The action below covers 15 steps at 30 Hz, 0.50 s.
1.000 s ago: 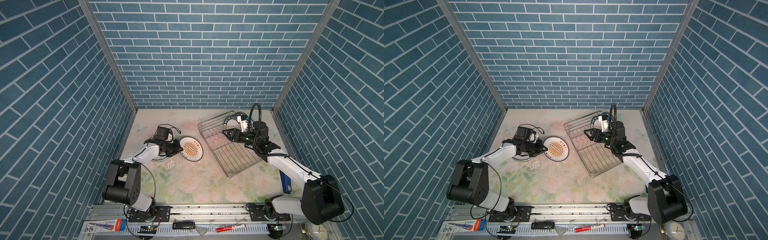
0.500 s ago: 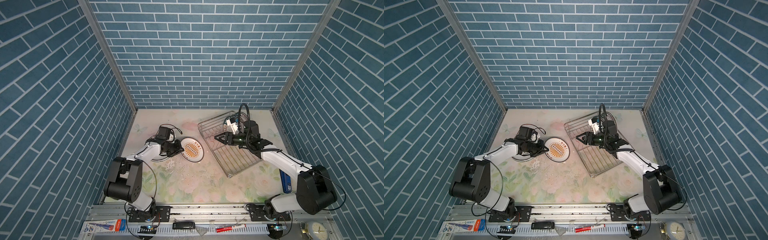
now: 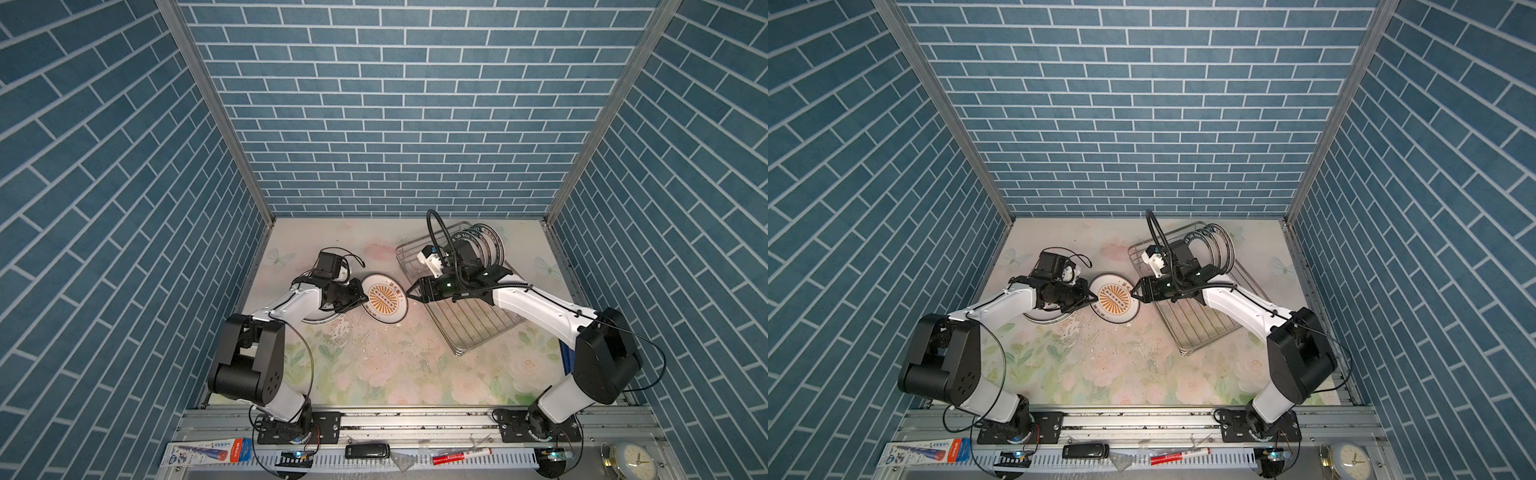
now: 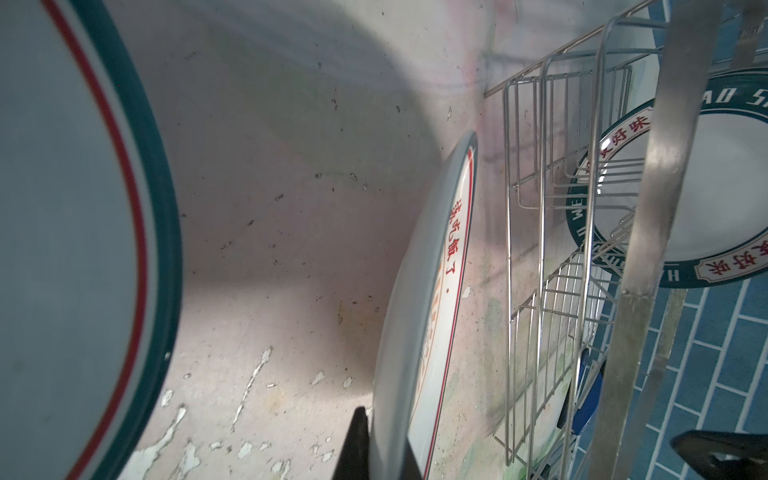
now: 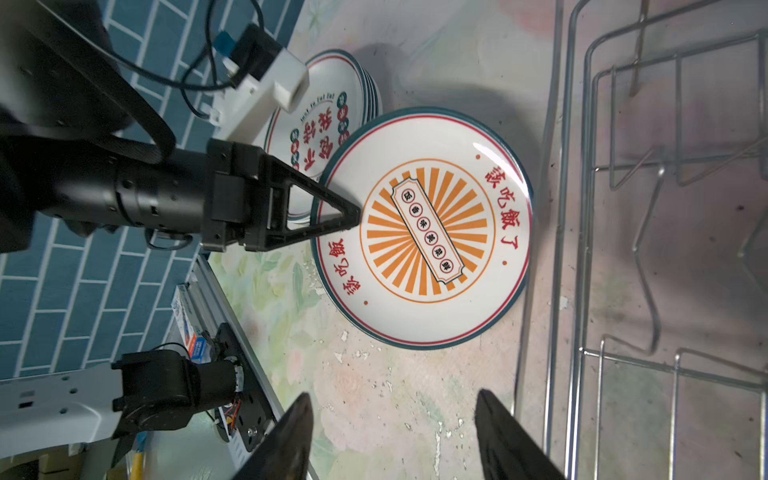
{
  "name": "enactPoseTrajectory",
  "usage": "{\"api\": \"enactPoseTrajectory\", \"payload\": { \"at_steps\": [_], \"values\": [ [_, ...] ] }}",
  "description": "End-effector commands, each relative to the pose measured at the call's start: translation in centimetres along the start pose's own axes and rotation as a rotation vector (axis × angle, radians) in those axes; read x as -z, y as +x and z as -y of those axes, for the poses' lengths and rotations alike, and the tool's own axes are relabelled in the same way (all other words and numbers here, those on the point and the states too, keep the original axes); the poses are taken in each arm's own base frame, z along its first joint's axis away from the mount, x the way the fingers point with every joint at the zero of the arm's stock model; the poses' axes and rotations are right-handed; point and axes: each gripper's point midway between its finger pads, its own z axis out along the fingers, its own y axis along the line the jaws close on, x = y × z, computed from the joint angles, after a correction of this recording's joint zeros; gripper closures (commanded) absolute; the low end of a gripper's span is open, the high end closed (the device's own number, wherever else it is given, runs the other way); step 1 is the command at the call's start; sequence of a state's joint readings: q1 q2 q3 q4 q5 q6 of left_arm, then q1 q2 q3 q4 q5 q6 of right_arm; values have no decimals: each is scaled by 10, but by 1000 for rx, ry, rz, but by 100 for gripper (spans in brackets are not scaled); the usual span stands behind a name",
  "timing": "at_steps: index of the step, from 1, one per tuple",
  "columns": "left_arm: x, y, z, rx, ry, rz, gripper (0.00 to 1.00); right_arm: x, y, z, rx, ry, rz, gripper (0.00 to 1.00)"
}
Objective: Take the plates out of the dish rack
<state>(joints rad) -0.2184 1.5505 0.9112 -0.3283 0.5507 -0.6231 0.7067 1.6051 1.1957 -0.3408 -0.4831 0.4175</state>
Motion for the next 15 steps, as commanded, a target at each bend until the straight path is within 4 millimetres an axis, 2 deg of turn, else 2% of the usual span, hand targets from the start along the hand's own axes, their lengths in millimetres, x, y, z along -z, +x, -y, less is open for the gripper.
{"api": "enactPoseTrajectory", "payload": {
  "at_steps": [1, 7, 15],
  "values": [
    [1, -6, 11, -31, 17, 7, 100, -2, -2, 5, 57, 77, -29, 38],
    [-3, -5, 10, -31, 13, -7, 100, -17, 7, 19, 45, 154, -87, 39],
    [-6, -4, 10, -33, 8, -15, 100, -18, 14, 50, 33, 319, -126, 39]
  ]
}}
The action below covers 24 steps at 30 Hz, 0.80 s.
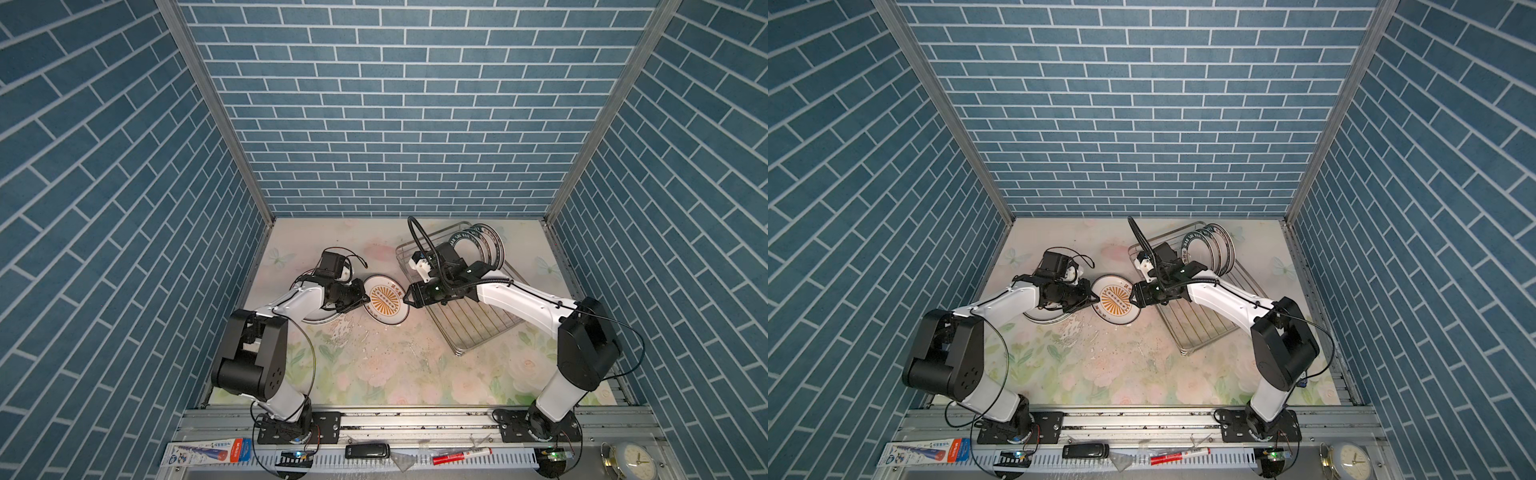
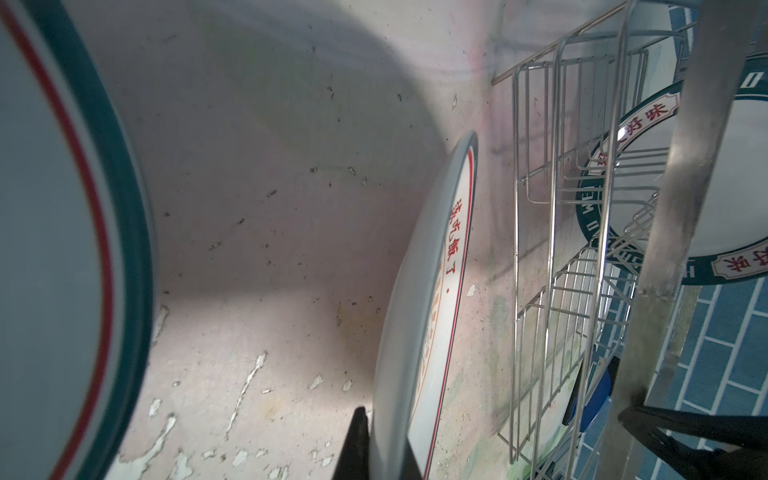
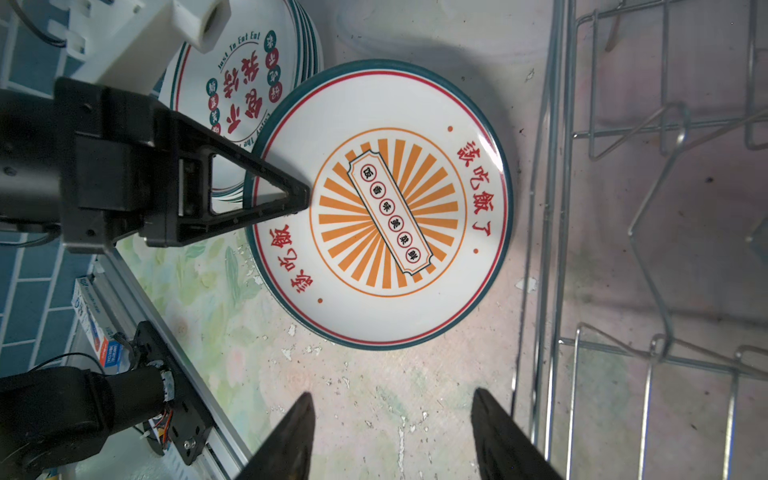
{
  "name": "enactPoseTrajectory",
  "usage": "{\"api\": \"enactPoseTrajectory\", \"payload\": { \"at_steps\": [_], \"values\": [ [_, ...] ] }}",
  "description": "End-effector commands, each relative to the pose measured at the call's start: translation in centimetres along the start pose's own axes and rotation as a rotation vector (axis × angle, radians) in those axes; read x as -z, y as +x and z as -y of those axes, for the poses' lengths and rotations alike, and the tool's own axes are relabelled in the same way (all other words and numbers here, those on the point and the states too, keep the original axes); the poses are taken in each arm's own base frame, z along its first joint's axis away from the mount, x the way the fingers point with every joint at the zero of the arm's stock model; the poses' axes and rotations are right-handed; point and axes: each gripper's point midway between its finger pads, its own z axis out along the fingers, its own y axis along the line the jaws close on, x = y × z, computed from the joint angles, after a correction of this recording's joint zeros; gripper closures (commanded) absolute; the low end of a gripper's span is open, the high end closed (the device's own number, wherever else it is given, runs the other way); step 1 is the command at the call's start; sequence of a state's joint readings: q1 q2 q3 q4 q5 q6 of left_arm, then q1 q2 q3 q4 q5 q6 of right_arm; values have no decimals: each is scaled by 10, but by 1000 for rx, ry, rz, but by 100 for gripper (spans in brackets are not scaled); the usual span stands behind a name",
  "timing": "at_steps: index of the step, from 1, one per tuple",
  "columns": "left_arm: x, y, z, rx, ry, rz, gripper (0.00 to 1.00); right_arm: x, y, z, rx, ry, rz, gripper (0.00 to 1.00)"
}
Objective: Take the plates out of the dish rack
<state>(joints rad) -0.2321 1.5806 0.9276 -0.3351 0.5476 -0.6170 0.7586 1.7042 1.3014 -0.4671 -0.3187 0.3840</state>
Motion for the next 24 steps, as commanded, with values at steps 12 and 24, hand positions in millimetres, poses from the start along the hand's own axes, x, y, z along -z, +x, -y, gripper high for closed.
{"api": "enactPoseTrajectory", "payload": {
  "at_steps": [12, 24],
  "values": [
    [-4, -1, 18, -57, 24, -20, 100, -3, 9, 71, -48, 271, -57, 38],
    [-27, 9, 19, -100, -28, -90, 100, 6, 2, 68, -50, 230, -6, 38]
  ]
}}
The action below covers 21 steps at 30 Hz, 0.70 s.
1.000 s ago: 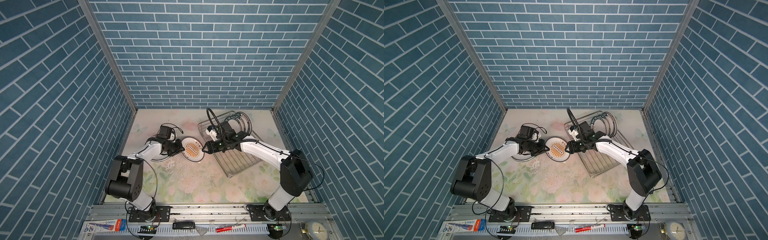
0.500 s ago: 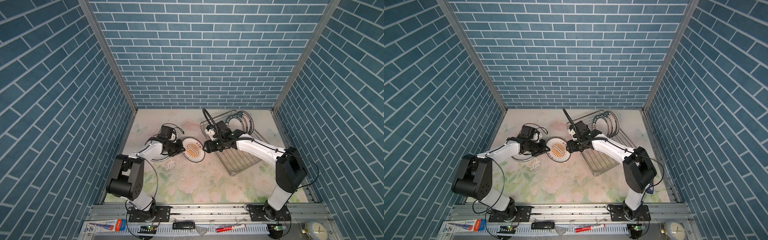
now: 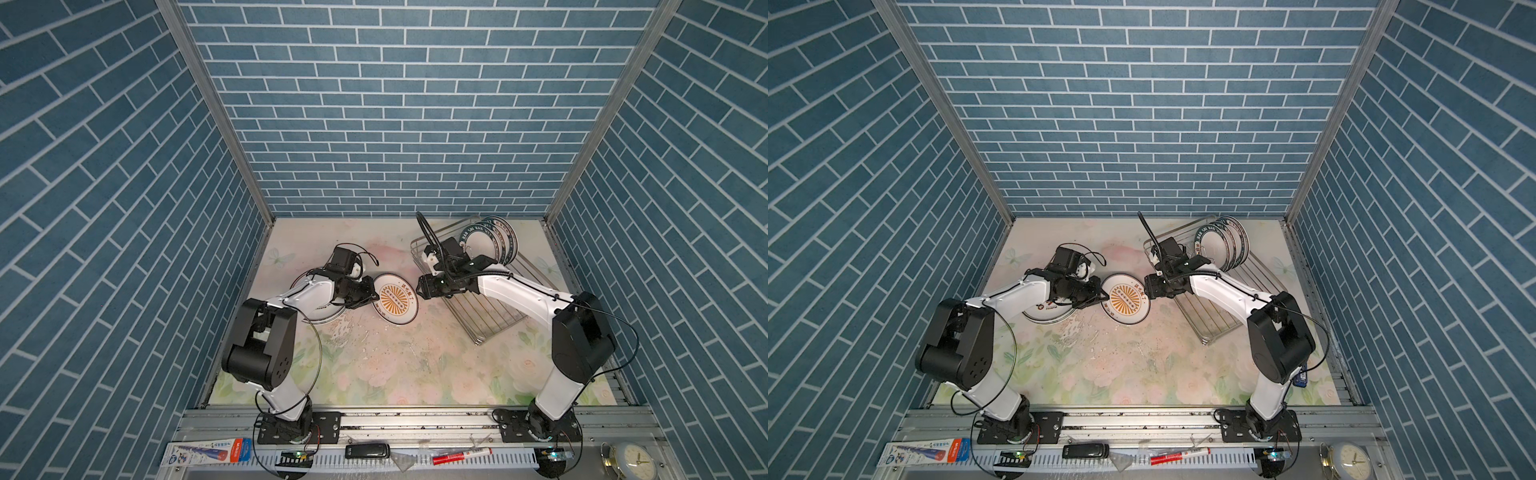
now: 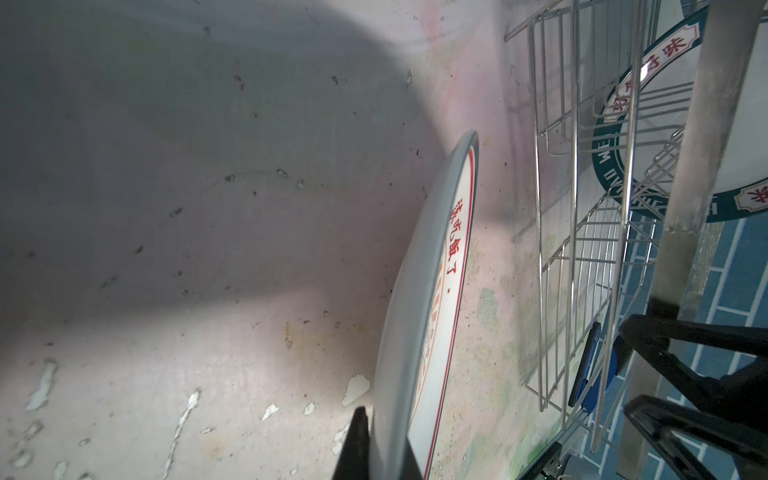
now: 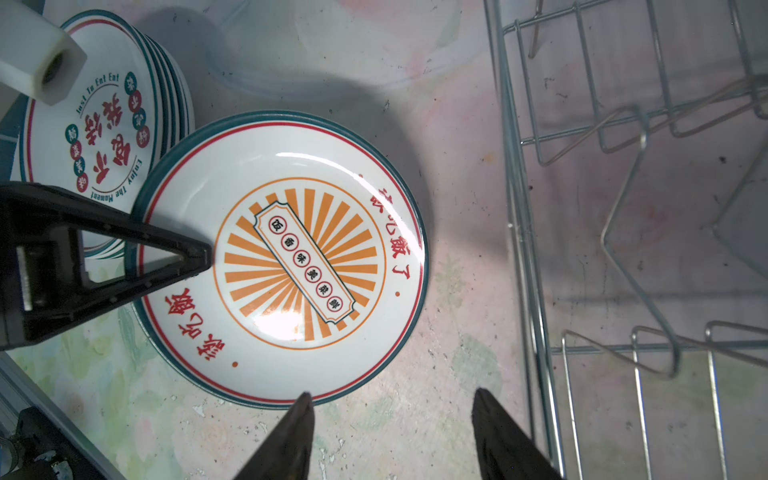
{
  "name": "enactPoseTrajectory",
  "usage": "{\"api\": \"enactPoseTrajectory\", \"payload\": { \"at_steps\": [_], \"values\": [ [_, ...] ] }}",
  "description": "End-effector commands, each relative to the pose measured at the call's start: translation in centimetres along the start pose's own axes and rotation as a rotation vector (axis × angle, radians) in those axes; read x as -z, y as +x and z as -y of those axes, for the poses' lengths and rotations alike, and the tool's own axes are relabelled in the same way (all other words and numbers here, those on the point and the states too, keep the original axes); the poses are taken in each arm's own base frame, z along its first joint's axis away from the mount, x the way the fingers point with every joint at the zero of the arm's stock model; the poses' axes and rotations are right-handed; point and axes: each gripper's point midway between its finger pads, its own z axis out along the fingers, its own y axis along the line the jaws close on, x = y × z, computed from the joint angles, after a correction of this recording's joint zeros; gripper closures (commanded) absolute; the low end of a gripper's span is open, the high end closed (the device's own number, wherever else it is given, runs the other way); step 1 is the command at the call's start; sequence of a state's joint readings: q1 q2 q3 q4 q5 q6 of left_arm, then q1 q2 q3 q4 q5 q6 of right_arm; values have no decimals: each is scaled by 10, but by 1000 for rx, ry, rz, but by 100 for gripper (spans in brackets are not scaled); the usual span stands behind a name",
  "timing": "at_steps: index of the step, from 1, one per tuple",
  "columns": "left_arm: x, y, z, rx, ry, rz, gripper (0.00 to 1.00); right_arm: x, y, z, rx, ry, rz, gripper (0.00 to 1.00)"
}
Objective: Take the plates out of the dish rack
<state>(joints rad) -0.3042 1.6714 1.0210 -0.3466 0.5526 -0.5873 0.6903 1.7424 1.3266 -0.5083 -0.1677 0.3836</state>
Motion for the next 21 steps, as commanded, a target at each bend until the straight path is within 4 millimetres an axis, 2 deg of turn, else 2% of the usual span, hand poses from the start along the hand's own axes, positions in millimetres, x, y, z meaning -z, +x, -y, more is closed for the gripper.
{"api": "enactPoseTrajectory", "payload": {
  "at_steps": [1, 7, 15, 21],
  "values": [
    [-8, 7, -5, -19, -42, -44, 99, 3, 13, 10, 24, 24, -22, 38],
    [-22, 11, -12, -13, -69, -88, 95, 9, 10, 3, 25, -17, 11, 38],
    [-15, 9, -16, -17, -107, -72, 88, 20, 6, -10, 25, -88, 51, 38],
    [-16, 10, -19, -3, -113, -80, 77, 25, 5, -19, 39, -133, 73, 38]
  ]
}}
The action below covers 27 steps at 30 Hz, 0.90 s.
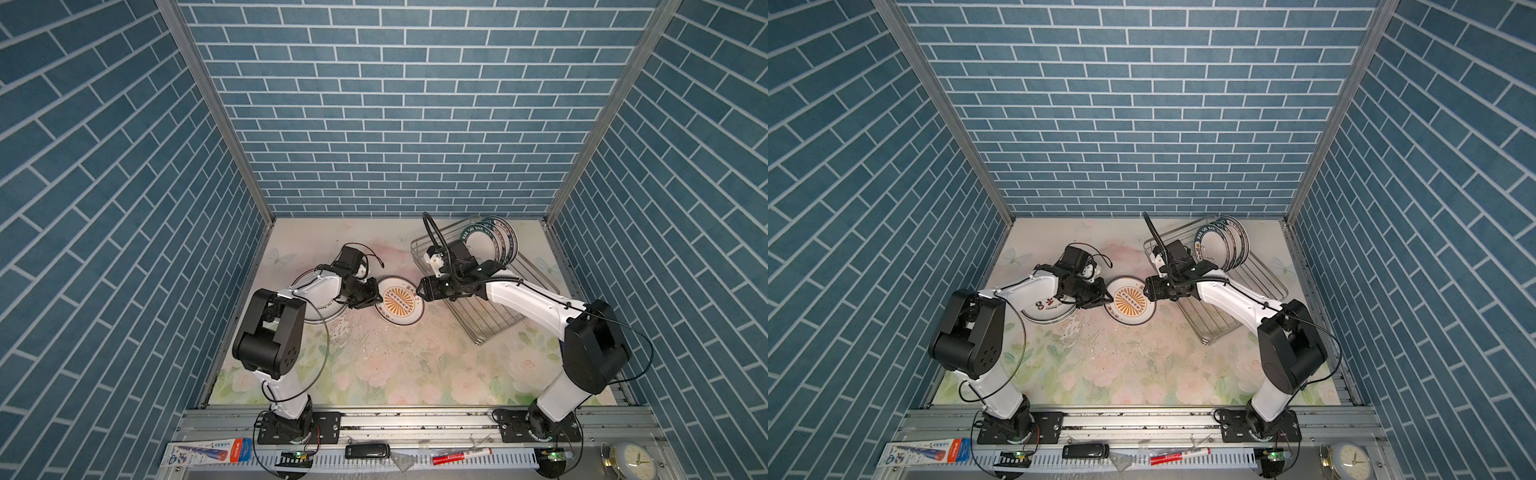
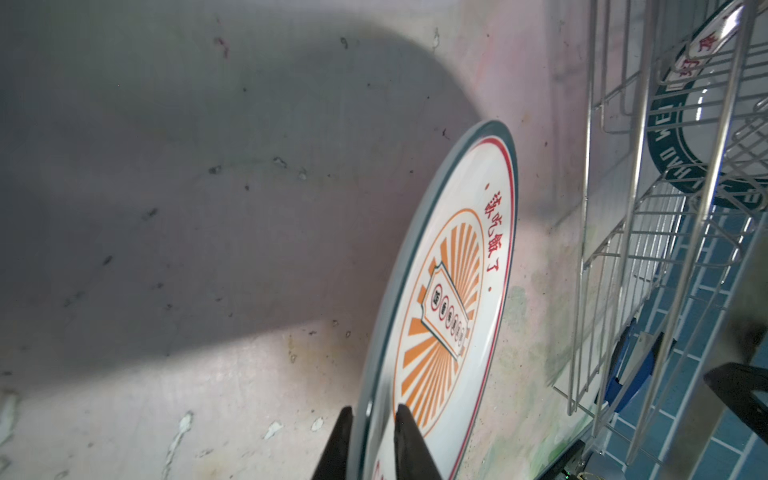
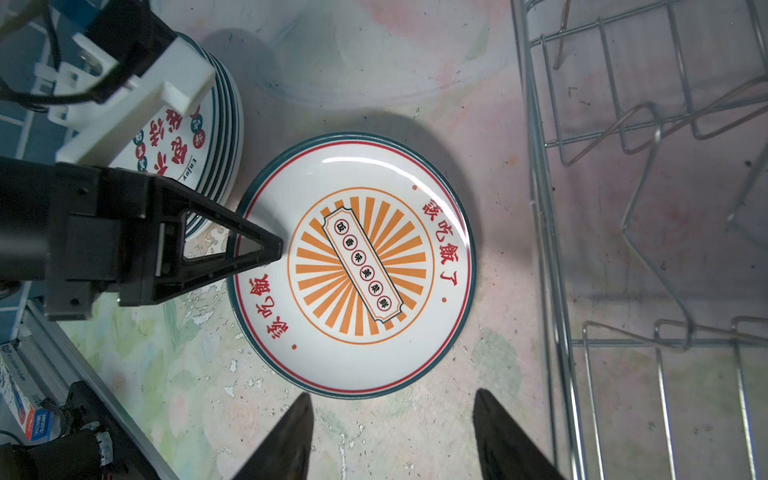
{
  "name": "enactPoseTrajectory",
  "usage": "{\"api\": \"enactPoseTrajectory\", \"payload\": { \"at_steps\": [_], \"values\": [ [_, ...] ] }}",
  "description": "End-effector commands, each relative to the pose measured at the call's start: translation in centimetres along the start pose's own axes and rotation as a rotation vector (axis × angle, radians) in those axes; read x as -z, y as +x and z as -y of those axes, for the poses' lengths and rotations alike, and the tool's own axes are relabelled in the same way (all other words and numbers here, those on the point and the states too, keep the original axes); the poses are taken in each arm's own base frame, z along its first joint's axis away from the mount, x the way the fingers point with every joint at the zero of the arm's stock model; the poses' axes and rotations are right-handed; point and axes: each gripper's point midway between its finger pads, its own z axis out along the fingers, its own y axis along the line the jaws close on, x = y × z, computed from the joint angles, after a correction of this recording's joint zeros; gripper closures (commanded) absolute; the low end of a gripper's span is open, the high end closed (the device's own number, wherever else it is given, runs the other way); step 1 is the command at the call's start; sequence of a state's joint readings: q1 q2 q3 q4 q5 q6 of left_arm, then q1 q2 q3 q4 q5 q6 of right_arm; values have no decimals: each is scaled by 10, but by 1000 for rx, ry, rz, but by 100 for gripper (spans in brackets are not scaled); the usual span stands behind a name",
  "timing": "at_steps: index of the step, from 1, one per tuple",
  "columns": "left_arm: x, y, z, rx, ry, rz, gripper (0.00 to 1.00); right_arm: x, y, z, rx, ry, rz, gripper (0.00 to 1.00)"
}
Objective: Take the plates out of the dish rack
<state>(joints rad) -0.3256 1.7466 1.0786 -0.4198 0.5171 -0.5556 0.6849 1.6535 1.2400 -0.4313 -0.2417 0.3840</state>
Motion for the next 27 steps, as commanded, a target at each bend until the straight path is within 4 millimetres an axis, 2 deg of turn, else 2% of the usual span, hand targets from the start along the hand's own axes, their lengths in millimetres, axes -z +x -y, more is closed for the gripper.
{"api": "enactPoseTrajectory", "payload": {
  "at_steps": [1, 5, 19, 27],
  "values": [
    [-2, 4, -9, 4, -43, -20, 75, 10, 0, -8, 30, -52, 27, 38],
    [-3, 4, -13, 10, -52, -20, 74, 13, 0, -14, 36, -82, 37, 37],
    [-9, 4, -29, 43, -91, -33, 69, 17, 0, -15, 44, -86, 50, 36],
    [-8, 2, -39, 54, -135, -22, 61, 20, 0, -14, 47, -84, 60, 35]
  ]
}}
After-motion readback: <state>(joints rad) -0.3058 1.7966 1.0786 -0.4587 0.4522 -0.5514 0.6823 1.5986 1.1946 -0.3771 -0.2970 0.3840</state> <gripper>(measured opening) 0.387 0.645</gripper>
